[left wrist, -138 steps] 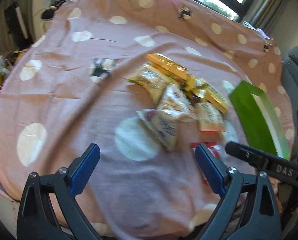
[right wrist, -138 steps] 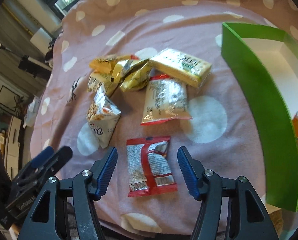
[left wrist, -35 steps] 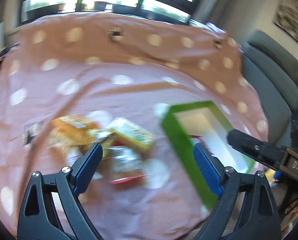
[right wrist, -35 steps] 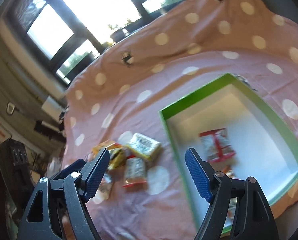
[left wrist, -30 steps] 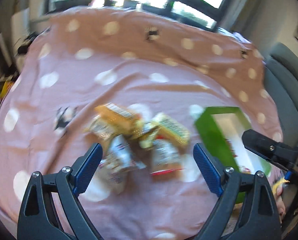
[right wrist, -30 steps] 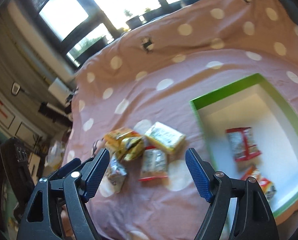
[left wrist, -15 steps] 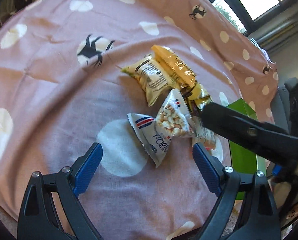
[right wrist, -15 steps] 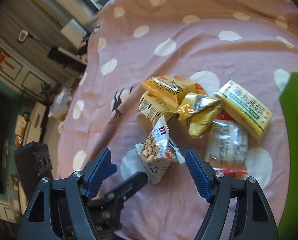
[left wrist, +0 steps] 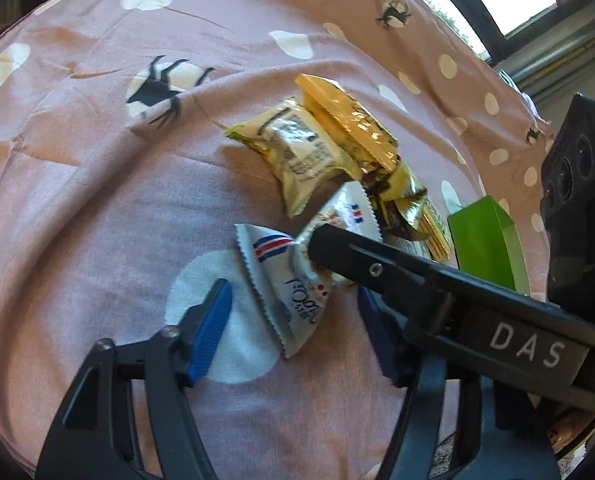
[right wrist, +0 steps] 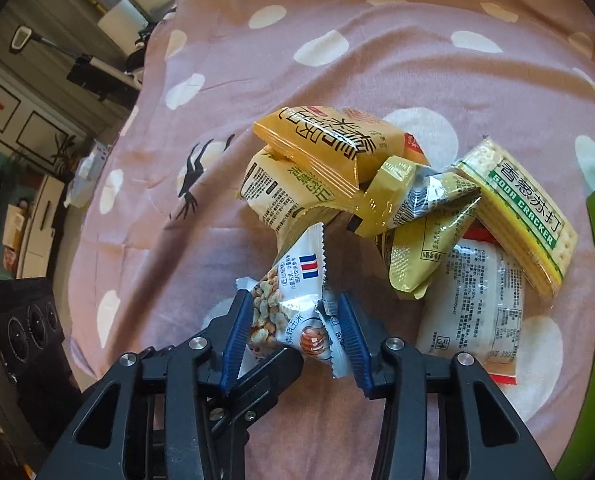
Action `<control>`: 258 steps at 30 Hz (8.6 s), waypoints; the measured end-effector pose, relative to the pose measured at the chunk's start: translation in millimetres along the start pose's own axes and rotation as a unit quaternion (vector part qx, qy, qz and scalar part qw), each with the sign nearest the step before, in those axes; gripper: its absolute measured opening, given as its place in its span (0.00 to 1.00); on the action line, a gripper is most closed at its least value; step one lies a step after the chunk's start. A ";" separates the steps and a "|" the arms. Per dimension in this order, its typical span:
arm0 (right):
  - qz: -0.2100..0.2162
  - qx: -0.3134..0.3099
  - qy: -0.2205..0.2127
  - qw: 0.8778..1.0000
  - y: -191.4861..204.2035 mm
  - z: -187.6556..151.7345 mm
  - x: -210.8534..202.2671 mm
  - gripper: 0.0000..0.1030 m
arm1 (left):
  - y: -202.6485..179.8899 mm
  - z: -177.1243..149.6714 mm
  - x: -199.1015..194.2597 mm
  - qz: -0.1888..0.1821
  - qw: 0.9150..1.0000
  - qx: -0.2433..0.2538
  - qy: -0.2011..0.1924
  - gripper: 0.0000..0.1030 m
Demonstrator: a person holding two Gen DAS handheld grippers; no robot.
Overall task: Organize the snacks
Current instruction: 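Grasp the white peanut bag with blue-red stripes using the right gripper, then carry the peanut bag with the right gripper and lower it into the box, then open the right gripper to release the peanut bag inside the box, then move the open right gripper back over the snack pile, then grasp the white packet with red ends using the right gripper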
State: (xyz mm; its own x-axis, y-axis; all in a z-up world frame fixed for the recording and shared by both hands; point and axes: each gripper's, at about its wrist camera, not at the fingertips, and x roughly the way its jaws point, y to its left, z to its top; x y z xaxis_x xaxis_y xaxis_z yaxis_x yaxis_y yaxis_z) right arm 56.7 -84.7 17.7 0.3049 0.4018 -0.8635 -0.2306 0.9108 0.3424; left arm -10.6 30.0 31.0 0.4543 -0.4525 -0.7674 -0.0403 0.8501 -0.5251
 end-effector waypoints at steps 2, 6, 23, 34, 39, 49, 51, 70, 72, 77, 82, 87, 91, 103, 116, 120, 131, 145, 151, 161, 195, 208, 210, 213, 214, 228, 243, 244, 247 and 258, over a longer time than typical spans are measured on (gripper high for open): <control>0.010 0.003 -0.002 1.000 -2.6 -3.0 -0.4 0.43 | -4.4 -2.2 5.2 -0.002 1.000 0.011 0.012 0.46; 0.030 0.012 -0.010 0.999 -10.6 -8.7 -4.4 0.41 | -14.0 -6.8 4.1 0.008 0.999 0.040 0.006 0.39; 0.071 0.017 -0.177 0.981 -8.9 -42.6 -121.1 0.40 | -104.1 -14.2 -69.9 0.006 0.982 0.168 -0.090 0.38; 0.048 0.043 -0.277 0.959 -44.3 -58.3 -190.6 0.40 | -179.0 -17.0 -75.4 -0.020 0.960 0.255 -0.116 0.38; 0.036 0.064 -0.310 0.948 -72.4 -65.0 -214.2 0.40 | -214.8 -16.4 -63.8 -0.040 0.947 0.295 -0.117 0.38; 0.016 0.124 -0.341 0.932 -142.9 -72.2 -233.7 0.40 | -271.7 -17.6 -16.3 -0.068 0.932 0.347 -0.082 0.37; 0.015 0.135 -0.342 0.930 -154.9 -72.8 -231.6 0.40 | -281.3 -17.8 -3.2 -0.069 0.929 0.356 -0.073 0.37; 0.024 0.252 -0.313 0.915 -246.0 -83.3 -202.6 0.40 | -313.9 -22.6 76.5 -0.071 0.922 0.379 0.016 0.35; 0.023 0.262 -0.309 0.914 -251.5 -84.4 -200.0 0.40 | -315.0 -22.9 83.1 -0.071 0.923 0.378 0.026 0.34; 0.018 0.281 -0.295 0.913 -261.4 -85.6 -193.5 0.40 | -315.8 -23.1 96.3 -0.071 0.924 0.373 0.044 0.33; 0.019 0.296 -0.283 0.912 -268.5 -85.9 -188.1 0.40 | -316.1 -23.2 105.2 -0.069 0.925 0.369 0.059 0.33; 0.022 0.311 -0.272 0.910 -275.3 -88.2 -183.6 0.40 | -316.8 -24.9 112.8 -0.062 0.924 0.369 0.072 0.32; 0.029 0.324 -0.262 0.908 -280.8 -89.7 -178.6 0.40 | -318.1 -27.2 118.9 -0.055 0.923 0.373 0.080 0.32; 0.036 0.355 -0.237 0.904 -292.8 -92.8 -168.2 0.40 | -319.1 -30.3 132.5 -0.039 0.919 0.380 0.101 0.32; 0.020 0.375 -0.219 0.901 -297.1 -94.0 -162.7 0.40 | -321.6 -34.2 143.5 -0.032 0.915 0.384 0.123 0.31; 0.015 0.381 -0.215 0.899 -298.6 -95.5 -162.1 0.40 | -323.1 -35.7 146.5 -0.030 0.912 0.388 0.127 0.31; 0.007 0.392 -0.206 0.896 -301.7 -97.6 -160.0 0.40 | -323.8 -38.7 151.9 -0.030 0.911 0.389 0.133 0.30; -0.009 0.400 -0.189 0.897 -302.6 -97.1 -156.6 0.42 | -321.2 -39.3 159.5 -0.027 0.912 0.384 0.144 0.27; -0.015 0.399 -0.183 0.898 -303.2 -95.5 -154.7 0.45 | -320.3 -38.3 161.2 -0.029 0.915 0.375 0.148 0.28; -0.025 0.397 -0.181 0.899 -301.7 -97.3 -154.4 0.51 | -317.7 -35.8 158.0 -0.040 0.918 0.366 0.146 0.30; -0.157 0.267 -0.270 0.912 -207.7 -100.4 -214.0 0.87 | -226.8 9.2 -13.7 -0.055 0.952 0.301 -0.017 0.96; -0.057 0.128 -0.181 0.973 -91.2 -56.0 -148.2 0.87 | -58.6 3.9 -76.4 0.060 0.986 0.131 -0.087 0.99; -0.064 0.110 -0.146 0.981 -73.1 -42.9 -119.4 0.87 | -40.2 -0.4 -73.3 0.078 0.987 0.115 -0.081 0.99; -0.109 0.088 -0.098 0.985 -55.9 -28.9 -77.2 0.87 | -19.3 -11.0 -70.5 0.100 0.987 0.099 -0.072 0.99; -0.122 0.082 -0.089 0.985 -52.6 -25.3 -67.5 0.87 | -13.8 -14.8 -70.6 0.103 0.987 0.096 -0.072 0.99; -0.198 0.039 -0.038 0.979 -40.4 -17.2 -6.9 0.63 | 5.5 -24.0 -71.5 0.098 0.989 0.083 -0.068 0.99; -0.085 0.089 -0.021 0.992 -33.0 -53.9 -37.6 0.43 | 9.8 -21.7 -62.0 0.096 0.991 0.071 -0.055 0.99; -0.080 0.090 -0.024 0.992 -34.6 -51.4 -39.6 0.51 | 9.0 -21.4 -60.5 0.093 0.992 0.071 -0.054 0.98; -0.063 0.105 -0.038 0.992 -41.5 -46.0 -49.3 0.55 | 2.6 -18.1 -52.9 0.083 0.992 0.078 -0.049 0.97; 0.010 0.174 -0.037 0.984 -67.4 -37.1 -36.5 0.56 | -37.8 15.4 10.3 0.004 0.986 0.164 0.034 0.66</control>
State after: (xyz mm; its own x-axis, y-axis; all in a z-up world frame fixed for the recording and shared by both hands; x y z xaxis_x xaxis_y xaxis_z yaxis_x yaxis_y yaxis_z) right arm 26.8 -164.3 12.4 0.3723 0.4149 -0.8302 0.0894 0.8743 0.4770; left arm 9.2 -2.7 48.7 0.3945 -0.4523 -0.7999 0.2504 0.8905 -0.3800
